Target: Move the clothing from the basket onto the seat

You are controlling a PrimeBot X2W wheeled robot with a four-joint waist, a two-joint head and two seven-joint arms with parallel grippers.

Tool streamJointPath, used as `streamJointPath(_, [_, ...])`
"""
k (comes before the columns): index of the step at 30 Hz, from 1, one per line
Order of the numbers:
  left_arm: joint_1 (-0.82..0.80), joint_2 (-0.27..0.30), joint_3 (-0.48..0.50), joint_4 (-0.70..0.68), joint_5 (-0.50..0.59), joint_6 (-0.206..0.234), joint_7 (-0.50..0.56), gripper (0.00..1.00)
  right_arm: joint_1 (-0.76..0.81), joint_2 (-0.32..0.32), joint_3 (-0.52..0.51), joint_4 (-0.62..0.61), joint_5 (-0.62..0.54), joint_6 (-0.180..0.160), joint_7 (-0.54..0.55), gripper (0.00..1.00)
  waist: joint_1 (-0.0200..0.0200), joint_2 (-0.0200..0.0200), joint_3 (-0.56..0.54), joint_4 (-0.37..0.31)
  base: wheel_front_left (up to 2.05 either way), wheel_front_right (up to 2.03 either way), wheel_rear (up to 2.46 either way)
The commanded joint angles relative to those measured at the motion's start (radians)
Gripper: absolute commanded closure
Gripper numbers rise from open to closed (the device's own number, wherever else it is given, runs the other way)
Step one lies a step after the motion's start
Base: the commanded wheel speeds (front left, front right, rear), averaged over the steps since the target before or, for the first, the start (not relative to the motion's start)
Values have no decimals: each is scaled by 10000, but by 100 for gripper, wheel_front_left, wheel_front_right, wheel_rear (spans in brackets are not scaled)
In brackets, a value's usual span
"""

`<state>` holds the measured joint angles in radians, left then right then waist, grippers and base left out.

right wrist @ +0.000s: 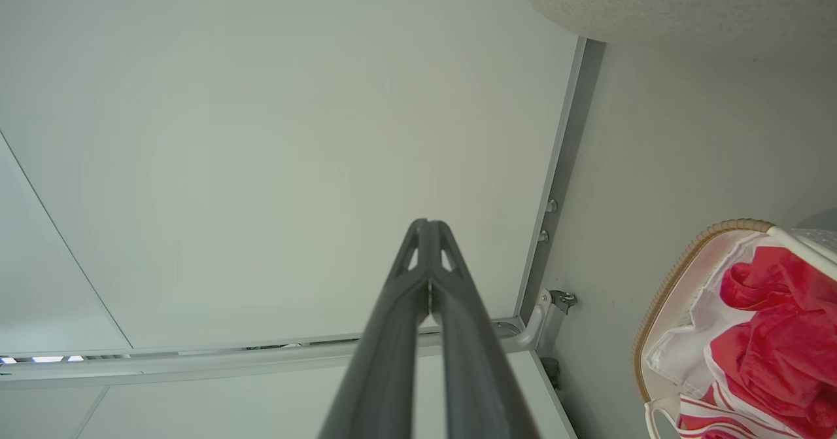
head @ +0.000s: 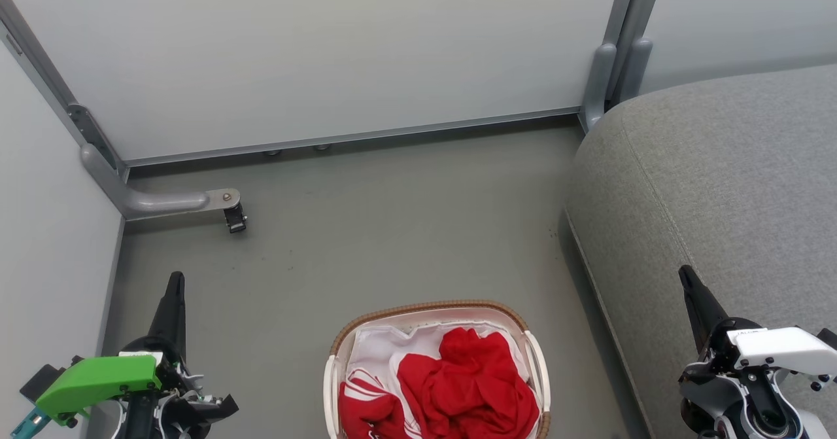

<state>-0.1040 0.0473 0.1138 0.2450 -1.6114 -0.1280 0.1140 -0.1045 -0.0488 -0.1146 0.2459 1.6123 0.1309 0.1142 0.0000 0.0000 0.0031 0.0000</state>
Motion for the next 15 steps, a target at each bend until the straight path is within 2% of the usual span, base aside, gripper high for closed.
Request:
streamJointPath(1, [-110,60,17,-14,-32,-64,28,100,-77,-33,-3,-36,10,-2,22,100,0,0,0,0,0,0,0])
streamJointPath(13, [-110,60,17,-14,-32,-66,28,100,-78,-33,-3,-36,10,-4,22,100,0,0,0,0,0,0,0])
streamJointPath(14, [2,0,-4,-2,3,0,-6,0,1,0,8,0,-5,0,-8,0,0,0,0,0,0,0,0])
streamJointPath(15, [40,-15,-15,102,2,13,-11,0,48,29,10,92,-2,-2,-5,0,0,0,0,0,0,0,0])
